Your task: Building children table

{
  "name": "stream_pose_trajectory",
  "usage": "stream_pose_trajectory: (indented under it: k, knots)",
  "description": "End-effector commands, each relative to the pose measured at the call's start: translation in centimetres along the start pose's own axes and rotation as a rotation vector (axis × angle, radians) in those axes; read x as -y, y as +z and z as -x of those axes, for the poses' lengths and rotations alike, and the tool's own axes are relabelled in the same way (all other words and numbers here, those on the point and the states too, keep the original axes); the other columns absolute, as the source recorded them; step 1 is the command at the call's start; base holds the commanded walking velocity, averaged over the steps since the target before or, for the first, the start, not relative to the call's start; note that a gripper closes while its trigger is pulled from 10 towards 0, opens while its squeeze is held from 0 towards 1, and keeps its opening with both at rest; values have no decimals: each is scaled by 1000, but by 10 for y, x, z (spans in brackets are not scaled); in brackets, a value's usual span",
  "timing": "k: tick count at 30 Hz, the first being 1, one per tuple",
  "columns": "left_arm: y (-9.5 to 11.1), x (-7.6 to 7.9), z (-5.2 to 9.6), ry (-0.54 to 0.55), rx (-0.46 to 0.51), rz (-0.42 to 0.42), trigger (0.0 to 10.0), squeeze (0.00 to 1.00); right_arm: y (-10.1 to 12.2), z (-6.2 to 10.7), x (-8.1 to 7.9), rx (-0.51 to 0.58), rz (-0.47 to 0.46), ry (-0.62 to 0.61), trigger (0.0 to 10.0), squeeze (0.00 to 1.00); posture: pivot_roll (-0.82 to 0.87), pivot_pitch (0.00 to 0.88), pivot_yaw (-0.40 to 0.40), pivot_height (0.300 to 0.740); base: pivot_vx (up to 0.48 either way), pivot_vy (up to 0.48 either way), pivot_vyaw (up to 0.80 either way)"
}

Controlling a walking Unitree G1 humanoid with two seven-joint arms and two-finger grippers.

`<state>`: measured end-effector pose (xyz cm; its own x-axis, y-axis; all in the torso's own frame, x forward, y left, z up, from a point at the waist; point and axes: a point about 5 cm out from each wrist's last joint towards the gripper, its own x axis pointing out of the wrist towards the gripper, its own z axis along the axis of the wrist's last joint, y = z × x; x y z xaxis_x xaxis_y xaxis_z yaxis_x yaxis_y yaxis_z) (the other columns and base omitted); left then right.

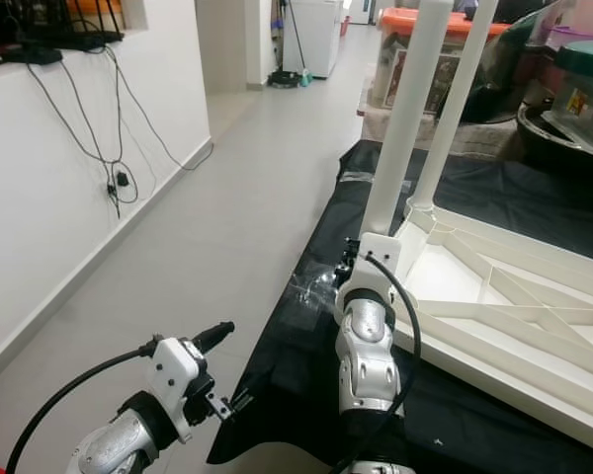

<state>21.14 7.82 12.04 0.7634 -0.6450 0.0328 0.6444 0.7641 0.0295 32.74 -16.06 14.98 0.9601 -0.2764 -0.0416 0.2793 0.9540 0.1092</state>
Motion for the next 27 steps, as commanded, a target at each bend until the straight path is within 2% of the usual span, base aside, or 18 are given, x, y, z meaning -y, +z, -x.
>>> stream_pose_trajectory:
  k: [1,2,3,4,9,10,12,13,15,16,18,19,21,22,23,24,25,27]
  knots:
    - [-4,0,0,1,-15,16,10000,0,-11,7,-8,-22,-73,28,10000,1000,73,0,-33,740,0,0,0]
    - [-4,0,0,-1,-15,17,10000,0,-7,7,-14,20,-66,91,10000,1000,75,0,-34,740,0,0,0]
    - [-4,0,0,-1,-15,17,10000,0,-7,7,-14,20,-66,91,10000,1000,75,0,-34,740,0,0,0]
    - [-4,0,0,-2,-16,17,10000,0,-2,7,-20,53,-73,136,10000,1000,77,0,-37,740,0,0,0]
    - [-3,0,-1,-2,-16,17,10000,0,3,5,-26,85,-84,194,10000,1000,75,0,-36,740,0,0,0]
    - [-3,0,-1,-2,-15,17,10000,0,6,0,-32,83,-96,338,10000,0,75,0,-29,740,0,0,0]
    - [-3,0,-1,-2,-15,17,10000,0,6,0,-32,83,-96,338,10000,0,75,0,-29,740,0,0,0]
    - [-3,-1,-1,-2,-15,17,10000,0,6,-2,-39,64,-65,526,10000,0,77,0,-25,740,0,0,0]
    - [-3,-1,-1,-2,-15,17,10000,0,6,-2,-39,64,-65,526,10000,0,77,0,-25,740,0,0,0]
    - [-3,-2,-2,-5,-16,17,10000,0,3,-3,-42,7,8,765,10000,0,77,0,-28,740,0,0,0]
    - [-3,-2,-2,-5,-16,17,10000,0,3,-3,-42,7,8,765,10000,0,77,0,-28,740,0,0,0]
    - [-4,-2,-2,-6,-17,17,10000,0,0,-4,-39,-74,74,983,10000,0,82,0,-30,740,0,0,0]
    - [-4,-2,-2,-6,-17,17,10000,0,0,-4,-39,-74,74,983,10000,0,82,0,-30,740,0,0,0]
    - [-4,-2,-2,-5,-19,17,10000,0,-1,-4,-34,-159,141,1151,10000,0,95,0,-37,740,0,0,0]
    - [-4,-2,-2,-5,-19,17,10000,0,-1,-4,-34,-159,141,1151,10000,0,95,0,-37,740,0,0,0]
    - [-4,-2,-2,0,-19,15,10000,0,2,-3,-26,-232,176,1308,10000,0,96,0,-36,740,0,0,0]
    - [-4,-2,-2,0,-19,15,10000,0,2,-3,-26,-232,176,1308,10000,0,96,0,-36,740,0,0,0]
    - [-4,-3,-2,6,-20,14,10000,0,9,-2,-19,-290,190,1472,10000,0,95,0,-34,740,0,0,0]
